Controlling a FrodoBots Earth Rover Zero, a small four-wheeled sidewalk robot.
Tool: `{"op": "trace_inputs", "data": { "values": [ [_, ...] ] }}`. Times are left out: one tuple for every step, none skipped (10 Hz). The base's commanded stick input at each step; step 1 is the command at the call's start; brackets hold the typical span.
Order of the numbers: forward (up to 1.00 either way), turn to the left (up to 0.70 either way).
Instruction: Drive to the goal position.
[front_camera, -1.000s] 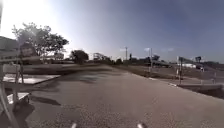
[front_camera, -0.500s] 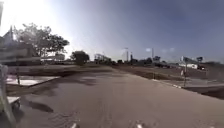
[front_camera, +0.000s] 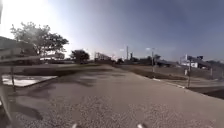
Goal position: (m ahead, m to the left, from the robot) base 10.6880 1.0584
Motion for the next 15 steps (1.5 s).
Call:
{"op": "trace_inputs", "data": {
  "values": [
    [0.0,0.0],
    [0.0,0.0],
    [0.47,0.0],
    [0.7,0.0],
    [0.7,0.0],
    [0.7,0.0],
    [0.7,0.0],
    [0.44,0.0],
    [0.0,0.0],
    [0.0,0.0],
    [0.0,0.0],
    [0.0,0.0],
    [0.33,0.0],
    [0.7,0.0],
    [0.7,0.0]
  ]
}}
